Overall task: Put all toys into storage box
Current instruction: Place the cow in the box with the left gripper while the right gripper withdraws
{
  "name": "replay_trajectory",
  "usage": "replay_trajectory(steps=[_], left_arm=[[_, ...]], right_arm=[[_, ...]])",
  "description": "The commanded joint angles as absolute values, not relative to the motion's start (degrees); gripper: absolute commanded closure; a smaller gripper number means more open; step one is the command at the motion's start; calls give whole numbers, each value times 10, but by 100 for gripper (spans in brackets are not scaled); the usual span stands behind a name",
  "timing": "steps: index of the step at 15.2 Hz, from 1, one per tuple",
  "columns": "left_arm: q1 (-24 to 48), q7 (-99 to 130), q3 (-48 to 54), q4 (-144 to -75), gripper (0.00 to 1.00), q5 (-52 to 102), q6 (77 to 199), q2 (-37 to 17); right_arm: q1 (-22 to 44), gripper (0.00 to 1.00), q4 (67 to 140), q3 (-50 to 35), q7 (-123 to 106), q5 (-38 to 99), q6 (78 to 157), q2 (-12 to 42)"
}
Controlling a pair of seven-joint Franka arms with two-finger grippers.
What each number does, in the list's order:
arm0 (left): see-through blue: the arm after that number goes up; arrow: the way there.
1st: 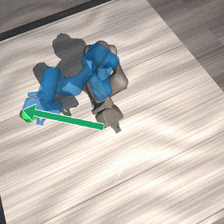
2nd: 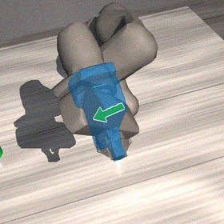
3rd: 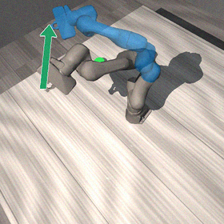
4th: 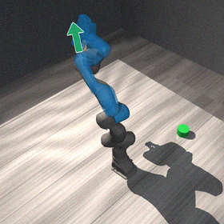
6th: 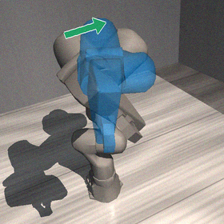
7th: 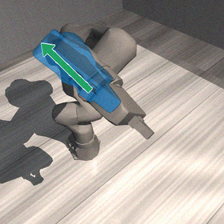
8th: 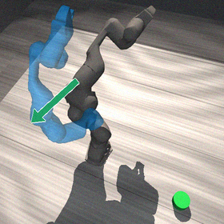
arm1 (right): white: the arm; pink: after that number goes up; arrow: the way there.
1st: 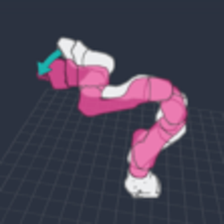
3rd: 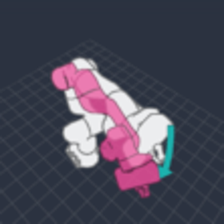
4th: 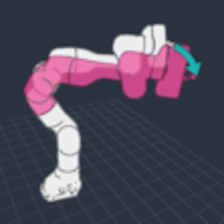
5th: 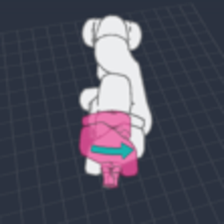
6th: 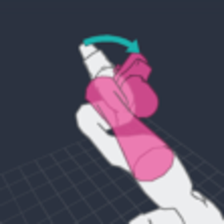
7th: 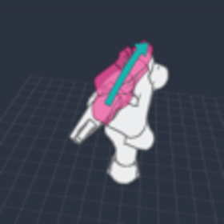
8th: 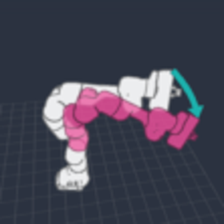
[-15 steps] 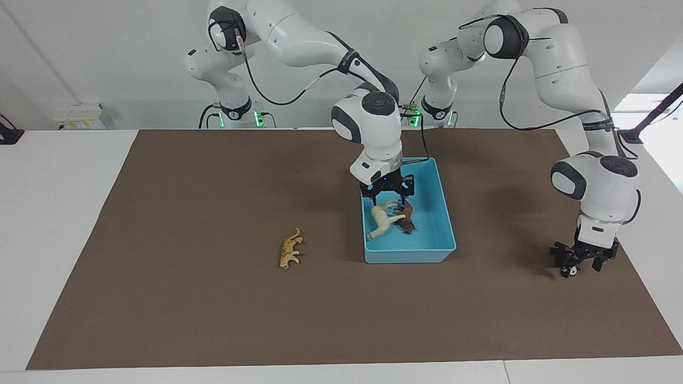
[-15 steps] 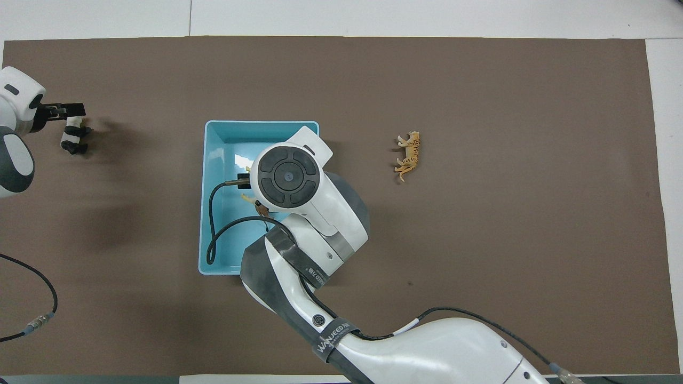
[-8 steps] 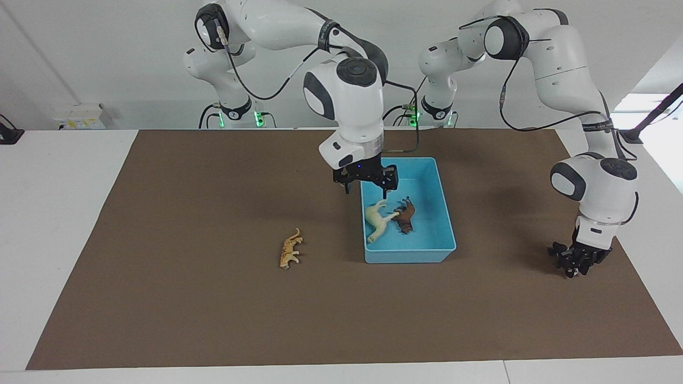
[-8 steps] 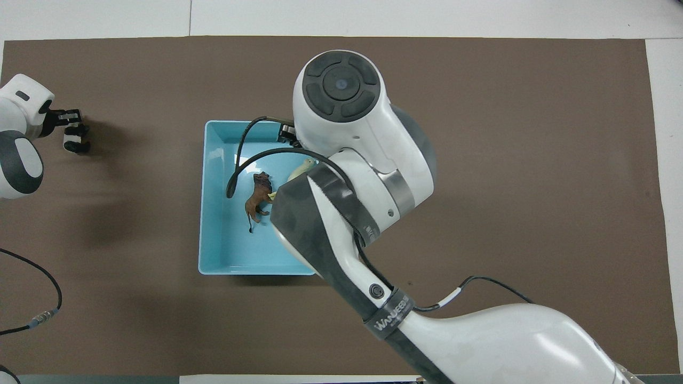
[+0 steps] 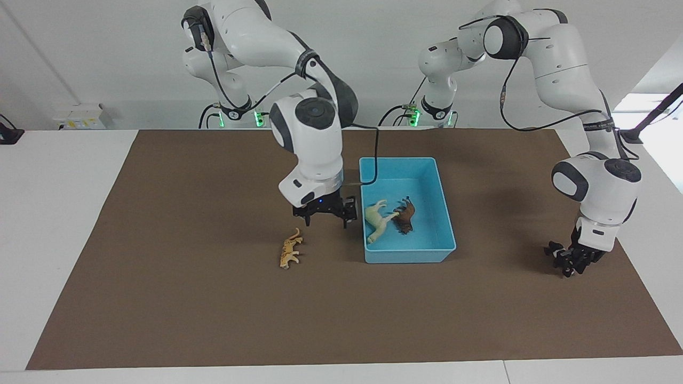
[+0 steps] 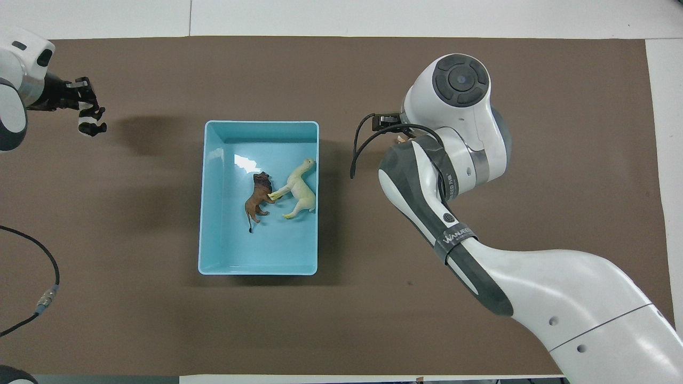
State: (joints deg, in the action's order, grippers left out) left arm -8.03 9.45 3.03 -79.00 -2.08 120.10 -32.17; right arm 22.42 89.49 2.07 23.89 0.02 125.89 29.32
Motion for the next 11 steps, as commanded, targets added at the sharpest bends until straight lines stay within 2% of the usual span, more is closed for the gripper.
replay_trajectory(steps=[1, 5, 9, 10, 11], left_arm=[[-30, 196, 26, -771, 100, -5, 1115, -263], [89, 407, 26, -860, 100, 17, 1095, -194], [184, 486, 25, -1015, 100, 16, 1195, -136], [190, 488, 25, -1050, 98, 16, 1215, -122], [201, 489, 25, -1076, 84, 16, 1229, -111]], right_arm=[[220, 0, 961, 13, 226, -10, 1313, 272], [217, 0, 1002, 13, 207, -16, 1374, 287], [207, 0, 1026, 13, 194, -16, 1395, 281], [207, 0, 1034, 13, 194, -16, 1401, 281], [207, 0, 1034, 13, 194, -16, 1403, 280]])
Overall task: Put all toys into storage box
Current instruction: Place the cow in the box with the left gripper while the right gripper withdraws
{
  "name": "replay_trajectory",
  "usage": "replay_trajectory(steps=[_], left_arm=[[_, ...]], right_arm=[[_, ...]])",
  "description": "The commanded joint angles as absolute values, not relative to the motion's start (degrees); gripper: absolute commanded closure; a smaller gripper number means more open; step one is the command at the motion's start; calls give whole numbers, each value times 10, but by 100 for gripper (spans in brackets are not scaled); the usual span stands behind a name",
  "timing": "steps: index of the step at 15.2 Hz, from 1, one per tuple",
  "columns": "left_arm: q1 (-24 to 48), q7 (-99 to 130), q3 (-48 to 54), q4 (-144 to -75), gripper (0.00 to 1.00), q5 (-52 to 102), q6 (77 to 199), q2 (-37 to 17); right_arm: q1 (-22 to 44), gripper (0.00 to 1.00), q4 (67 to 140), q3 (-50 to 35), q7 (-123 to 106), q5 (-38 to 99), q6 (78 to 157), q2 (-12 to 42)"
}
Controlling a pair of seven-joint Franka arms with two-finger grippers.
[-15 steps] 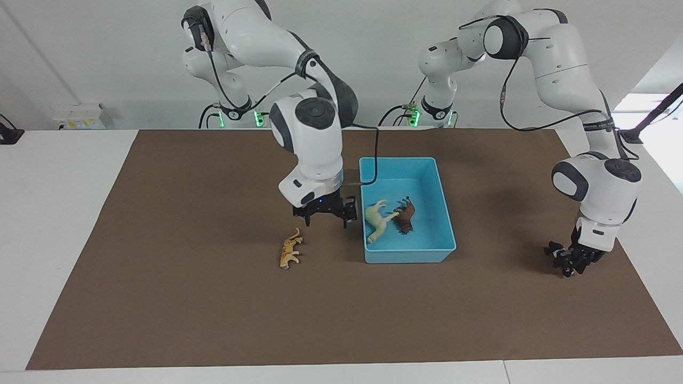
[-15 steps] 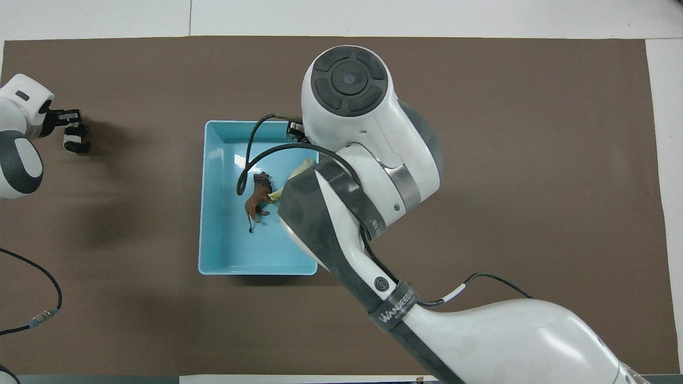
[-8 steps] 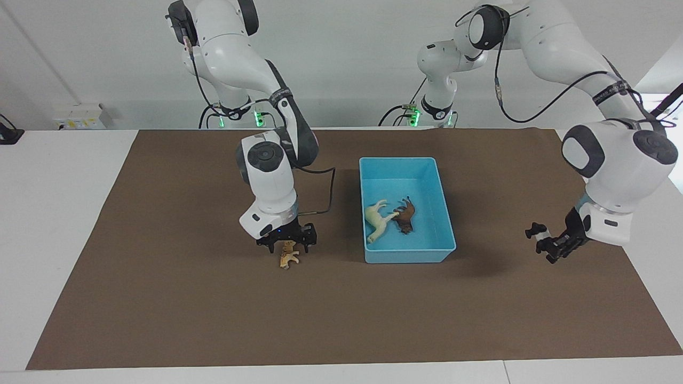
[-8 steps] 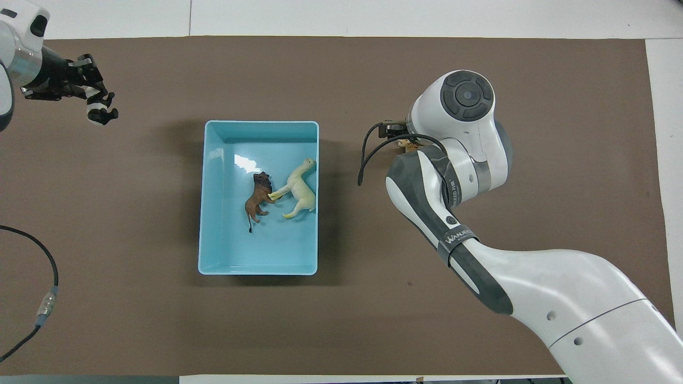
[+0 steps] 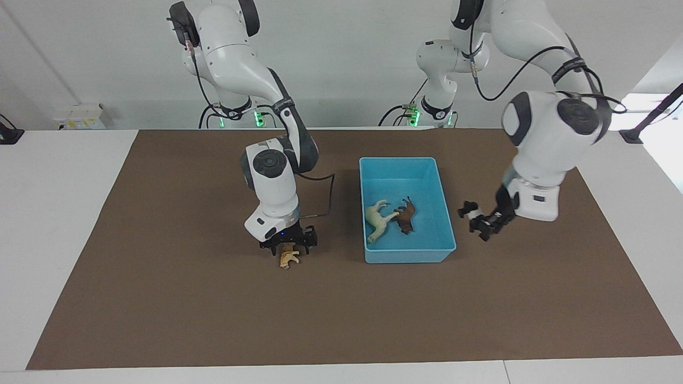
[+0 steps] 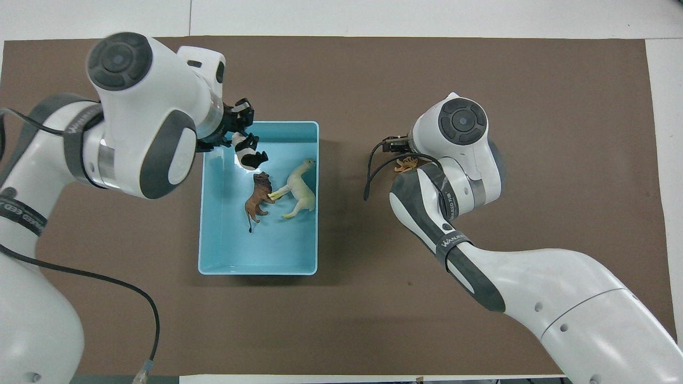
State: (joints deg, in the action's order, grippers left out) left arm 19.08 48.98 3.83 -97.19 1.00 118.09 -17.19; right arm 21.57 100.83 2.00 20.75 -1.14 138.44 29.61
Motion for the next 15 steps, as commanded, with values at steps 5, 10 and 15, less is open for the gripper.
replay_trajectory(steps=[5, 10, 15], left_arm=[[201, 483, 24, -1071, 0, 16, 1204, -90], [139, 406, 19, -1036, 0, 14, 1130, -48], [51, 200, 18, -984, 0, 14, 992, -22]], right_arm=[[204, 100, 1034, 13, 201, -15, 1399, 280], [205, 100, 1020, 12, 201, -14, 1375, 280], [274, 100, 773, 11, 319, -11, 1113, 318]])
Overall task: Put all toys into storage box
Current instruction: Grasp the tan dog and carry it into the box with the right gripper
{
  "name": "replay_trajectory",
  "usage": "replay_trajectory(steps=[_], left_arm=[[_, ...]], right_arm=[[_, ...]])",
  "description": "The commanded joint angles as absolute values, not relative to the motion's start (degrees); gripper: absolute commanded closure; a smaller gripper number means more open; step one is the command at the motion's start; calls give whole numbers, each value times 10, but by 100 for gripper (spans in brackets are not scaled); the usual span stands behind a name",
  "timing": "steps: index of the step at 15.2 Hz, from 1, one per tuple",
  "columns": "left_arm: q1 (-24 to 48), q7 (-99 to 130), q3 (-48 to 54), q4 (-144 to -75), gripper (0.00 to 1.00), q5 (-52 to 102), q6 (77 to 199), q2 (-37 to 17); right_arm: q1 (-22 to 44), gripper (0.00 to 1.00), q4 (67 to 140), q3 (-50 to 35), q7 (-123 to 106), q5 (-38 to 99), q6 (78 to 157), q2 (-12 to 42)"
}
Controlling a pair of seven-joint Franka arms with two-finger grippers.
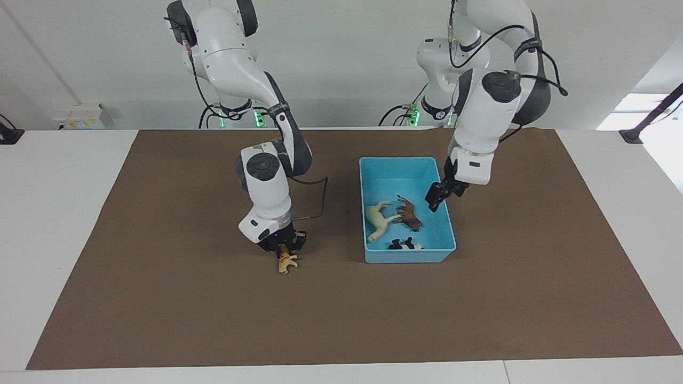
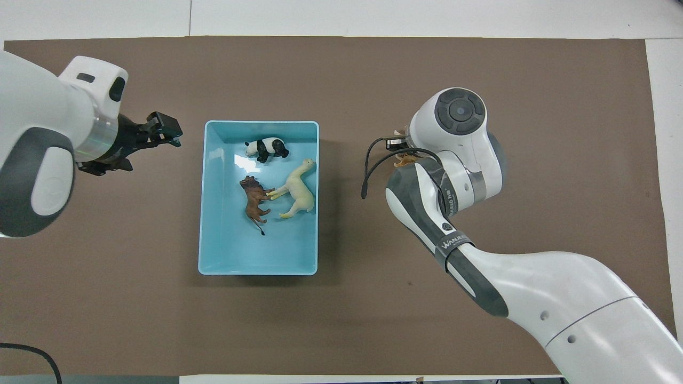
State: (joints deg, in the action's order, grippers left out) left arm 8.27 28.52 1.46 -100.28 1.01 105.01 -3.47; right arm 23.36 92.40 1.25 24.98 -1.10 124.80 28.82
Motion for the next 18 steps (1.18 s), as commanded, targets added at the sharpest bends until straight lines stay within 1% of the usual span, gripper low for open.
replay_trajectory(steps=[1, 2, 3, 4, 5, 6, 8, 9, 10, 12, 13, 15, 16, 18], left_arm=[[39, 154, 18, -987, 0, 14, 967, -8], [35, 119, 18, -993, 0, 14, 946, 7], [31, 96, 18, -998, 0, 14, 926, 17], [29, 91, 18, -998, 0, 14, 917, 23], [30, 90, 18, -995, 0, 14, 911, 24], [37, 91, 19, -998, 0, 14, 914, 24], [45, 89, 18, -999, 0, 11, 917, 24], [45, 88, 18, -994, 0, 11, 915, 22], [47, 88, 17, -988, 0, 11, 916, 17], [89, 87, -17, -979, 0, 11, 918, 13], [111, 86, -45, -978, 0, 11, 914, 13], [114, 83, -50, -983, 0, 11, 911, 18], [113, 70, -51, -991, 0, 11, 924, 18], [109, 45, -49, -978, 0, 11, 915, 11]], right_arm=[[292, 100, 696, 8, 358, -10, 1067, 336], [313, 100, 660, 5, 385, -9, 1061, 344], [340, 100, 652, 5, 412, -9, 1074, 348], [364, 100, 658, 4, 428, 1, 1124, 348], [385, 100, 685, 5, 433, 18, 1177, 345], [396, 100, 741, 5, 432, 23, 1214, 331], [402, 100, 818, 4, 431, 26, 1277, 311], [408, 87, 845, -1, 434, 29, 1294, 305], [414, 1, 857, -2, 439, 39, 1291, 297], [420, 0, 849, -3, 482, 47, 1267, 295], [420, 0, 832, -2, 498, 39, 1252, 295], [416, 0, 812, 4, 497, 34, 1230, 286], [406, 0, 810, 6, 497, 33, 1228, 266], [354, 0, 813, 9, 472, 33, 1222, 230]])
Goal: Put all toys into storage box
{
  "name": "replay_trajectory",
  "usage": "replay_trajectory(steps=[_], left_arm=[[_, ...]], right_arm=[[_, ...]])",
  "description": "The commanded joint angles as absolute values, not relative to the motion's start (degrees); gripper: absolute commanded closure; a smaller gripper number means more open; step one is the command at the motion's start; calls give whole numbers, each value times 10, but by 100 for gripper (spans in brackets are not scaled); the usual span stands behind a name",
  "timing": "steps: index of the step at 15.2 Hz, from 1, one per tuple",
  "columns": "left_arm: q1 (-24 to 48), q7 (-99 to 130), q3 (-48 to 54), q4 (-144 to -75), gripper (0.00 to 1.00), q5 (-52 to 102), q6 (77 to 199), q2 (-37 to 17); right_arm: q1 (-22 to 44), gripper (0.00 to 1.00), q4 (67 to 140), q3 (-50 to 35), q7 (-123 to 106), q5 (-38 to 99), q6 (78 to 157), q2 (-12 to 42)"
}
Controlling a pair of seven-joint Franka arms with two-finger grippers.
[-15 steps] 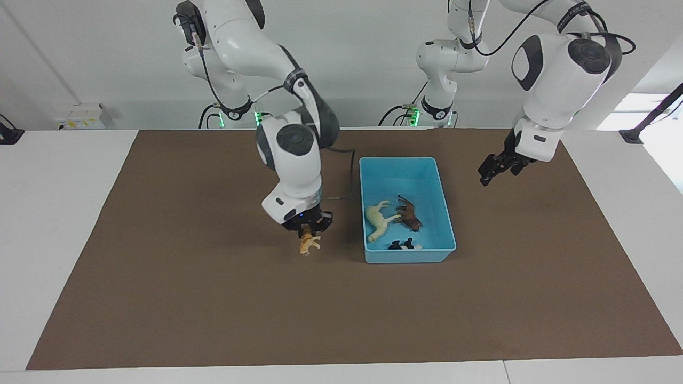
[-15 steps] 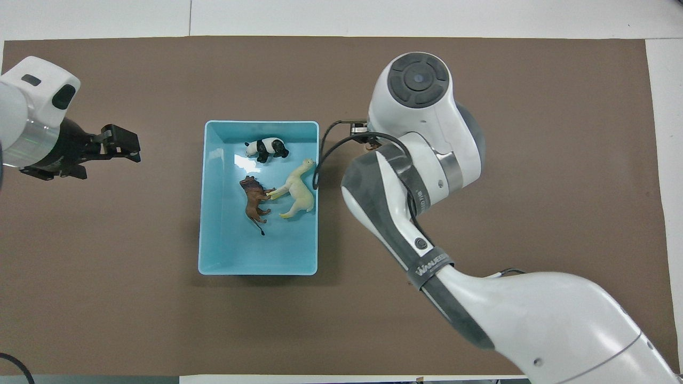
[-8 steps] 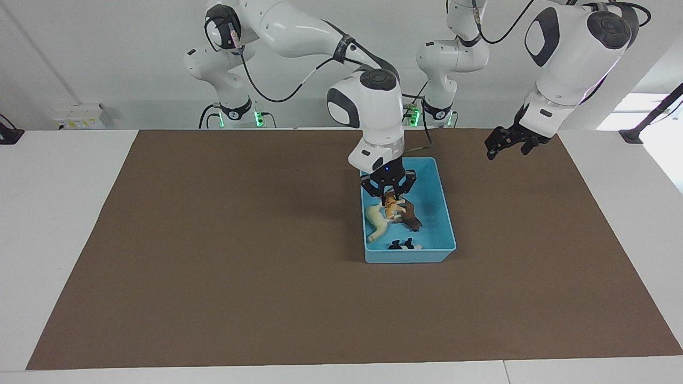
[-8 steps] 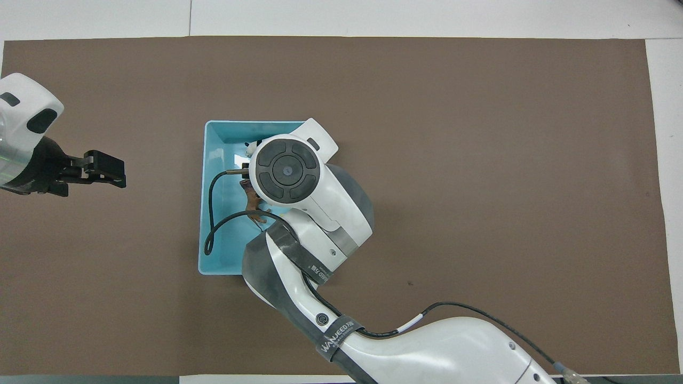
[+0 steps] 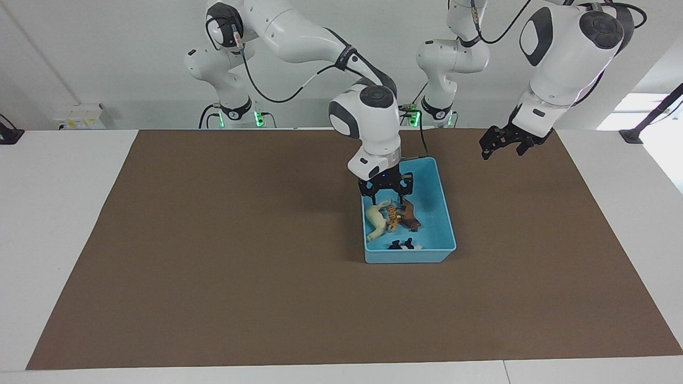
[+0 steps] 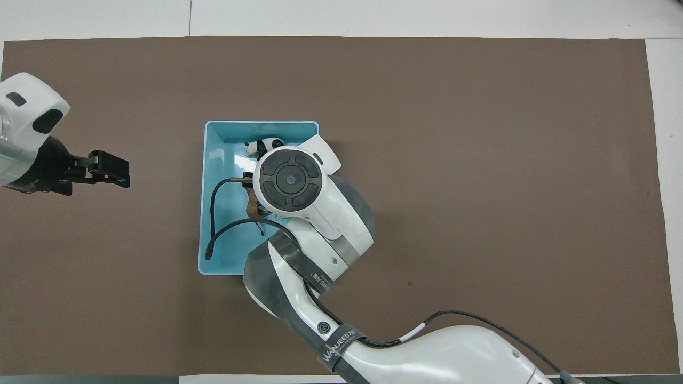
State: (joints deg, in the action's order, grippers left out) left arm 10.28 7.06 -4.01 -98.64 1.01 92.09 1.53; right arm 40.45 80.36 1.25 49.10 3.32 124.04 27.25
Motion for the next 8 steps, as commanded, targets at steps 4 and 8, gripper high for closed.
replay_trajectory(steps=[4, 8], left_arm=[[91, 40, -19, -949, 0, -10, 872, -22], [69, 39, 3, -953, 0, -16, 871, -11]], right_arm=[[246, 0, 820, 11, 310, 33, 1203, 197], [116, 0, 824, 11, 107, 33, 1139, 184]])
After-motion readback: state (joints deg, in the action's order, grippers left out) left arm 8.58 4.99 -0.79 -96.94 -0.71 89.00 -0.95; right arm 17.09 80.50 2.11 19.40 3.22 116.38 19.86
